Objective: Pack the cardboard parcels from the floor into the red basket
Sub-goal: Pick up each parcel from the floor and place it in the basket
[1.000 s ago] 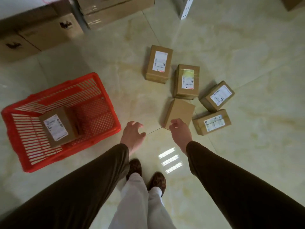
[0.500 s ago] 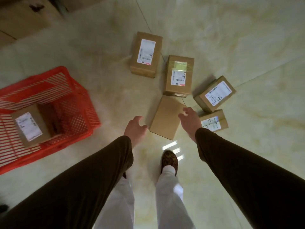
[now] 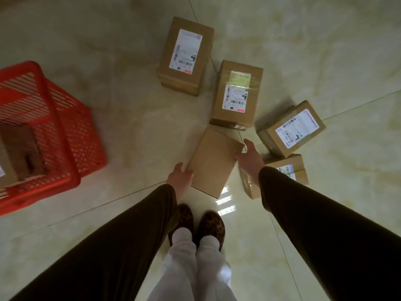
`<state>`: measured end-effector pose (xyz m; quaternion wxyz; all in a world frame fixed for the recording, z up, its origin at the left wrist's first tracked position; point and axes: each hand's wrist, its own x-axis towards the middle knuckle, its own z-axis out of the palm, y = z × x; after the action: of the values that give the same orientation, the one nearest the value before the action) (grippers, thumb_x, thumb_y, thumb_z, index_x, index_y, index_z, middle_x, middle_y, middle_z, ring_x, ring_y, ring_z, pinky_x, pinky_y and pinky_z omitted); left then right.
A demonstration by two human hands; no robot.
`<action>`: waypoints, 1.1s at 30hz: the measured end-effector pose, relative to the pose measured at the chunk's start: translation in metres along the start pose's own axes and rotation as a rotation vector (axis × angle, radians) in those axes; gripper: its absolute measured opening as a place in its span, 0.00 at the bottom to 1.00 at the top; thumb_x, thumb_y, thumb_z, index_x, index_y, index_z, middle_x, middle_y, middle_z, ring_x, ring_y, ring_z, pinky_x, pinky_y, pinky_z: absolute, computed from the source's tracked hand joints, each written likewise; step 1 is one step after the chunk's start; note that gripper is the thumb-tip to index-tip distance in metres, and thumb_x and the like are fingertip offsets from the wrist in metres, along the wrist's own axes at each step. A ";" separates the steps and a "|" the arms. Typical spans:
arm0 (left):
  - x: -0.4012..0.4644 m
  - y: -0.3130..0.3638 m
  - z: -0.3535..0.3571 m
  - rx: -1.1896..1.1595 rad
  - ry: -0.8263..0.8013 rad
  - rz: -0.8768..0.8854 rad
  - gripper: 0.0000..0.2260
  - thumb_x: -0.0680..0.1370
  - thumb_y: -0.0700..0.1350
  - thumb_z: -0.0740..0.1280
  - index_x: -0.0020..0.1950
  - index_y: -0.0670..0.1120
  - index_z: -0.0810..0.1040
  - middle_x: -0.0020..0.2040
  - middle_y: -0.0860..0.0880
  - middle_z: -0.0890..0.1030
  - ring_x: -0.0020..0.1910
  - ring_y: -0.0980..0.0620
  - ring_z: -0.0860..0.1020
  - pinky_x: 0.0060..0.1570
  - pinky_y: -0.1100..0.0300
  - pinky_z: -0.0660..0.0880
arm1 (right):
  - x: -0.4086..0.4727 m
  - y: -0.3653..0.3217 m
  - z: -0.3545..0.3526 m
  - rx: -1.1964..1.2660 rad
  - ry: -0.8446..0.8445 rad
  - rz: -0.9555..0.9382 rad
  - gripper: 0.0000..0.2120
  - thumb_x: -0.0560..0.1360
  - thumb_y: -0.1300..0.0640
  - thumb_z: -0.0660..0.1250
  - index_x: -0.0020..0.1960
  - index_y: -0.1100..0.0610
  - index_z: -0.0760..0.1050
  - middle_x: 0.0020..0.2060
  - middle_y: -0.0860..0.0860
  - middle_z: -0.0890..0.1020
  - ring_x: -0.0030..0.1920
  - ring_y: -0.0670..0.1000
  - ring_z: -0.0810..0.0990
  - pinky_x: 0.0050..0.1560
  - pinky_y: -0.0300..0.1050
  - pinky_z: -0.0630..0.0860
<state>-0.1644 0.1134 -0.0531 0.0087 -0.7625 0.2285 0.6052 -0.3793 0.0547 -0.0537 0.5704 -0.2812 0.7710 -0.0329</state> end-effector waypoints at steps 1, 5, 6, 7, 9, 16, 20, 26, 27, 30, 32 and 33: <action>0.005 -0.001 0.002 -0.024 -0.004 -0.018 0.27 0.83 0.50 0.60 0.82 0.52 0.58 0.73 0.43 0.71 0.66 0.41 0.75 0.68 0.49 0.71 | 0.007 0.002 0.001 0.018 -0.020 0.018 0.33 0.81 0.59 0.61 0.83 0.48 0.56 0.61 0.54 0.79 0.57 0.55 0.79 0.64 0.52 0.75; 0.013 0.000 0.007 -0.066 -0.029 -0.020 0.23 0.84 0.49 0.59 0.78 0.45 0.66 0.66 0.43 0.75 0.64 0.40 0.76 0.68 0.45 0.73 | 0.015 0.002 0.007 0.030 -0.063 0.025 0.31 0.81 0.61 0.60 0.82 0.48 0.58 0.66 0.57 0.77 0.59 0.56 0.79 0.60 0.54 0.79; 0.011 0.000 0.007 -0.055 -0.030 -0.022 0.22 0.84 0.49 0.59 0.77 0.44 0.67 0.63 0.44 0.75 0.64 0.41 0.76 0.67 0.46 0.73 | 0.012 0.000 0.008 0.032 -0.059 0.021 0.31 0.81 0.62 0.60 0.82 0.48 0.59 0.66 0.57 0.77 0.56 0.56 0.79 0.59 0.54 0.79; 0.008 0.000 0.006 -0.044 -0.028 -0.022 0.22 0.84 0.49 0.58 0.77 0.43 0.67 0.64 0.44 0.75 0.64 0.41 0.76 0.67 0.46 0.73 | 0.009 -0.001 0.008 0.032 -0.055 0.013 0.30 0.81 0.62 0.60 0.81 0.49 0.59 0.65 0.57 0.77 0.54 0.55 0.78 0.58 0.53 0.79; 0.000 0.001 0.001 -0.019 -0.017 -0.010 0.21 0.85 0.48 0.57 0.76 0.43 0.68 0.68 0.43 0.75 0.64 0.41 0.76 0.67 0.46 0.74 | -0.003 -0.005 0.008 0.026 -0.045 -0.007 0.29 0.80 0.62 0.60 0.80 0.50 0.61 0.64 0.57 0.77 0.53 0.54 0.78 0.56 0.52 0.78; -0.074 0.018 -0.043 -0.160 0.125 0.109 0.20 0.84 0.49 0.59 0.76 0.47 0.69 0.66 0.44 0.76 0.63 0.41 0.77 0.66 0.45 0.74 | -0.069 -0.050 -0.007 -0.032 0.006 -0.208 0.24 0.73 0.52 0.61 0.69 0.48 0.66 0.63 0.53 0.78 0.59 0.57 0.80 0.62 0.59 0.79; -0.122 0.032 -0.080 -0.236 0.183 0.165 0.19 0.84 0.49 0.60 0.75 0.49 0.69 0.64 0.44 0.76 0.61 0.41 0.77 0.64 0.45 0.75 | -0.118 -0.089 -0.012 -0.041 0.016 -0.317 0.22 0.74 0.48 0.62 0.68 0.43 0.66 0.67 0.48 0.77 0.65 0.56 0.79 0.66 0.63 0.78; -0.186 0.034 -0.135 -0.399 0.269 0.230 0.18 0.84 0.47 0.61 0.74 0.51 0.69 0.64 0.44 0.77 0.57 0.44 0.76 0.54 0.53 0.74 | -0.192 -0.146 0.001 -0.073 0.036 -0.401 0.23 0.77 0.48 0.60 0.71 0.47 0.66 0.68 0.50 0.77 0.64 0.57 0.80 0.67 0.62 0.78; -0.194 0.033 -0.144 -0.413 0.290 0.236 0.18 0.84 0.47 0.61 0.75 0.51 0.68 0.64 0.44 0.77 0.58 0.44 0.77 0.55 0.52 0.74 | -0.202 -0.153 0.007 -0.073 0.043 -0.415 0.22 0.78 0.49 0.61 0.71 0.46 0.66 0.67 0.50 0.77 0.64 0.57 0.80 0.67 0.62 0.78; -0.210 0.024 -0.174 -0.487 0.358 0.256 0.19 0.84 0.46 0.62 0.75 0.51 0.69 0.64 0.45 0.75 0.59 0.46 0.75 0.56 0.54 0.72 | -0.223 -0.177 0.033 -0.077 0.071 -0.456 0.20 0.79 0.49 0.62 0.71 0.44 0.66 0.67 0.47 0.77 0.64 0.56 0.80 0.65 0.62 0.80; -0.217 0.013 -0.196 -0.560 0.376 0.279 0.19 0.83 0.46 0.62 0.75 0.49 0.69 0.65 0.47 0.74 0.61 0.48 0.74 0.59 0.54 0.72 | -0.234 -0.189 0.057 -0.083 0.075 -0.480 0.20 0.78 0.46 0.61 0.69 0.41 0.66 0.67 0.46 0.78 0.64 0.54 0.81 0.65 0.62 0.80; -0.219 0.005 -0.208 -0.592 0.388 0.289 0.20 0.83 0.47 0.63 0.75 0.49 0.70 0.65 0.47 0.74 0.62 0.48 0.74 0.61 0.53 0.73 | -0.239 -0.193 0.071 -0.086 0.078 -0.492 0.19 0.78 0.46 0.61 0.69 0.40 0.65 0.66 0.45 0.77 0.63 0.54 0.81 0.64 0.61 0.80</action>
<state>-0.0111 0.1226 0.2065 -0.3409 -0.7923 0.1466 0.4843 -0.1937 0.0241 0.1988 0.5024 -0.4830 0.7016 -0.1488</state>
